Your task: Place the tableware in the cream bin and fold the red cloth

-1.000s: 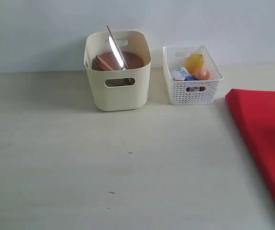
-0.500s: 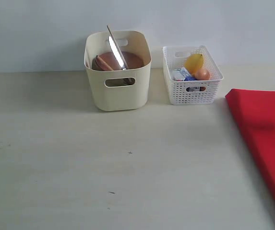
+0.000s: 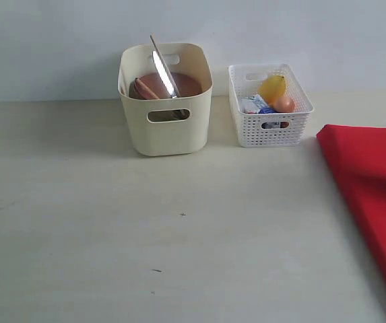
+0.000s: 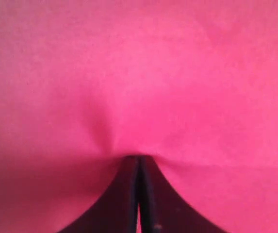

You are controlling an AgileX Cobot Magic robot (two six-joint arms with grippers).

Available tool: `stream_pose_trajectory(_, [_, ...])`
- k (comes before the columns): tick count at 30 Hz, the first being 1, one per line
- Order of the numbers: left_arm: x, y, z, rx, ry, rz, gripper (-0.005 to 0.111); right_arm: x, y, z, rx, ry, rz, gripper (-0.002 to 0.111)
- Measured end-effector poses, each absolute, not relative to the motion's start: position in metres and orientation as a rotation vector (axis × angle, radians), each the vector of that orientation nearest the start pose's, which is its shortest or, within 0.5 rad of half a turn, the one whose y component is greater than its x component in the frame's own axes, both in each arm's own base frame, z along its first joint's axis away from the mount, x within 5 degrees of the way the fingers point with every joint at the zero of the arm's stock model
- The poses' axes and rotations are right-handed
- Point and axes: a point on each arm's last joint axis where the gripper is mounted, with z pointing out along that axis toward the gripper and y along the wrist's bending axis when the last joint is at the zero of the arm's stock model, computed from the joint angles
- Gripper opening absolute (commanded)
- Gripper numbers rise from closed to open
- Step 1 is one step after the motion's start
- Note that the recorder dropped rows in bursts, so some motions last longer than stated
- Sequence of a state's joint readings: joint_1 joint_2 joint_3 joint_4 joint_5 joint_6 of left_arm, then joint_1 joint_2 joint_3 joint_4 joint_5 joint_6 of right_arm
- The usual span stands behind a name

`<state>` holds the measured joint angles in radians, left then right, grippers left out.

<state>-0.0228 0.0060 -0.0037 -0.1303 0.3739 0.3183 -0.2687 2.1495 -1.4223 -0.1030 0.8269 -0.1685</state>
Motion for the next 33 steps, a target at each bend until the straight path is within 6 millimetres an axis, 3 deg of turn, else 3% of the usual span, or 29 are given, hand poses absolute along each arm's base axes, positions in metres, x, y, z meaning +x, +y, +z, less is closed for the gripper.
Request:
stream_pose_trajectory(16, [0.053,-0.006,0.181,0.236,1.842,0.077,0.0,0.426,-0.121,0.111,0.123,3.009,-0.105,0.0])
stream_pose_trajectory(24, [0.053,-0.006,0.181,0.236,1.842,0.077,0.0,0.456,-0.12,0.109,0.229,2.904,0.03,0.0])
stream_pose_trajectory(33, [0.053,-0.006,0.181,0.236,1.842,0.077,0.0,0.49,-0.127,0.105,0.234,2.812,0.037,0.0])
